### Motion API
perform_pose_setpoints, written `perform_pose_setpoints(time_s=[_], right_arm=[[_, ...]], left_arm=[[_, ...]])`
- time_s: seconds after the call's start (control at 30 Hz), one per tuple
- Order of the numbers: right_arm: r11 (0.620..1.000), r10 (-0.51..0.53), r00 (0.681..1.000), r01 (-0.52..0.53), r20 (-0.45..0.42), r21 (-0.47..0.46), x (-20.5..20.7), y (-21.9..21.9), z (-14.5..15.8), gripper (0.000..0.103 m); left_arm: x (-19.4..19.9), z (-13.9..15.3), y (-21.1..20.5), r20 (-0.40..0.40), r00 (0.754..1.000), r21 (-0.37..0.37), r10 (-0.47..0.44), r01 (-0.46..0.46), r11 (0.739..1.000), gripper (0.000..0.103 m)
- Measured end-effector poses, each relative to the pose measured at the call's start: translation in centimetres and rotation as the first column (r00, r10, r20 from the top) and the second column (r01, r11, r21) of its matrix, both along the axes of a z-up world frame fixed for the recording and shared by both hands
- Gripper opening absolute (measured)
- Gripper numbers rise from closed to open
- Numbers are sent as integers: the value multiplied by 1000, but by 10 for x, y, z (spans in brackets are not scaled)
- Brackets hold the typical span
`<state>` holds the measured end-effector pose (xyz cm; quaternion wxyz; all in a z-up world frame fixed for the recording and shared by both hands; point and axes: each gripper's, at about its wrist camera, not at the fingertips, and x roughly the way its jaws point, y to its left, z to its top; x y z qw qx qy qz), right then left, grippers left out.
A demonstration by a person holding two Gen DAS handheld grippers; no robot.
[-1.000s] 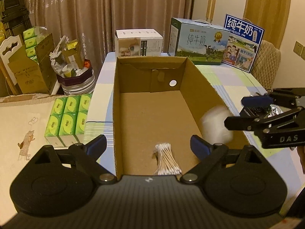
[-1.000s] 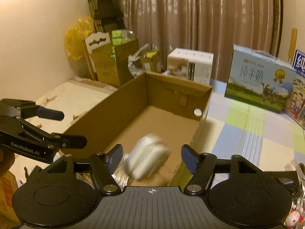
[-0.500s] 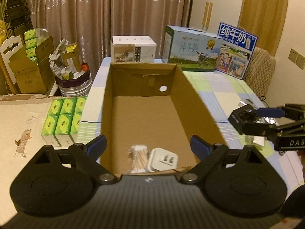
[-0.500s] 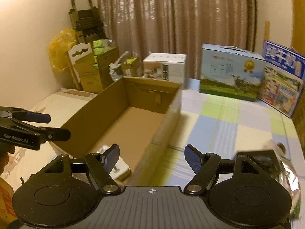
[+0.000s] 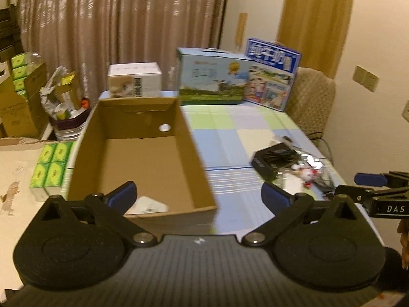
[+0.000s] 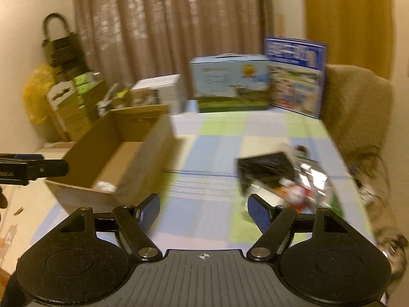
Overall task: Organize objects
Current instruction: 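Move both open tools back over the remaining items on the table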
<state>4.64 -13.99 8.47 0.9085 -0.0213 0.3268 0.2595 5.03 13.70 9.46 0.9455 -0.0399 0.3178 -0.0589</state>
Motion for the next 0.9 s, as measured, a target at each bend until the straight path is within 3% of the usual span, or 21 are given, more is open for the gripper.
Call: perform_pose_setpoints(time_s=[0.5,0.9], right_arm=[[959,-285,958,285,-14,-9,-19,-143,0,73],[947,-322,941,322,-104,-17,-6,-173,-25,73]], left_arm=[[3,-9,-102,-2,989,-6,-149,149,989,102],[18,-29,-147,-51,974,0,-222,223,975,102]])
